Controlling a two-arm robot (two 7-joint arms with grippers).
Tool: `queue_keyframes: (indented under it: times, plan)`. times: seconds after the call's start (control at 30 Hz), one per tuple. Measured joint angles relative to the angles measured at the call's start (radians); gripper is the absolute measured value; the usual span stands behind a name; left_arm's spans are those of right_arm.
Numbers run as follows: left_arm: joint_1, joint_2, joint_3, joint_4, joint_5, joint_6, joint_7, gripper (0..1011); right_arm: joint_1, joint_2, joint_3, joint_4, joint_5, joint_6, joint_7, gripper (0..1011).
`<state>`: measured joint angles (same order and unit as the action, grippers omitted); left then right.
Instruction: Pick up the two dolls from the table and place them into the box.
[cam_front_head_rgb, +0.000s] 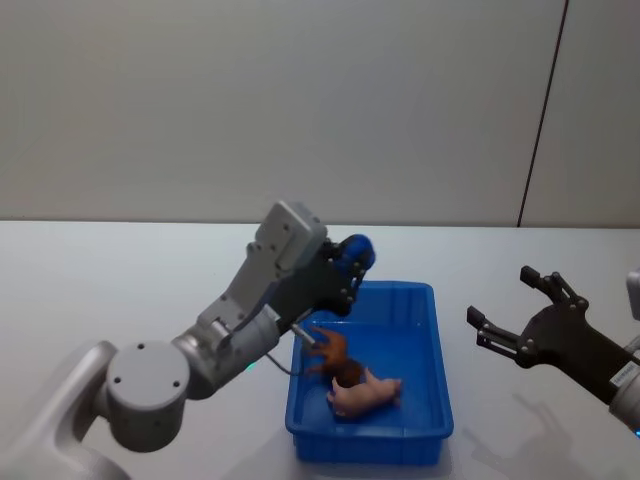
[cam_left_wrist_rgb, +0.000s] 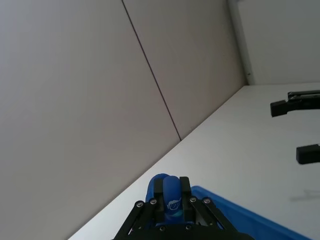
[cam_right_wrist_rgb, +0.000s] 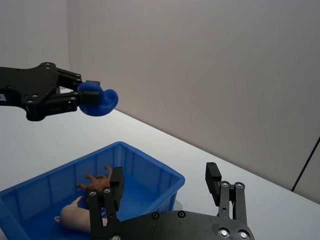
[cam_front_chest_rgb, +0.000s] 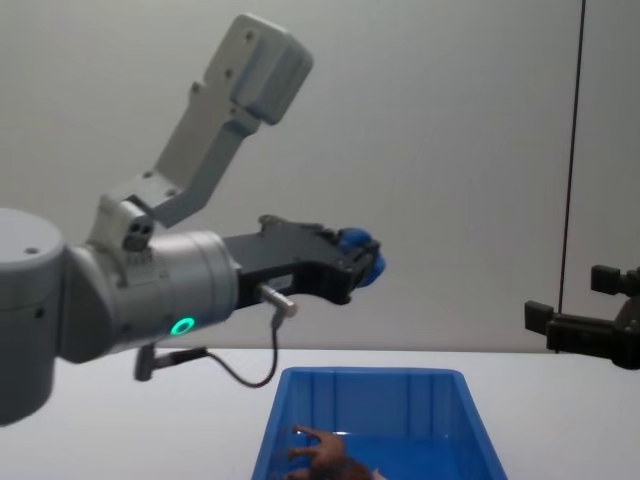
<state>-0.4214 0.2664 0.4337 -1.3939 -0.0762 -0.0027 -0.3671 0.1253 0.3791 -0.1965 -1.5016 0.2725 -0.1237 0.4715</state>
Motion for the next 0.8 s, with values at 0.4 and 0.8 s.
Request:
queue_keyframes:
  times: [0.4, 0.8]
  plan:
    - [0.005, -0.001, 0.003, -0.018, -0.019, -0.037, -0.004, 173, 0.0, 0.0, 0.0, 0.0, 0.0, 0.0, 0.0, 1001]
    - [0.108, 0.098, -0.024, -0.149, -0.064, -0.043, 0.023, 175, 0.0, 0.0, 0.0, 0.0, 0.0, 0.0, 0.0, 1001]
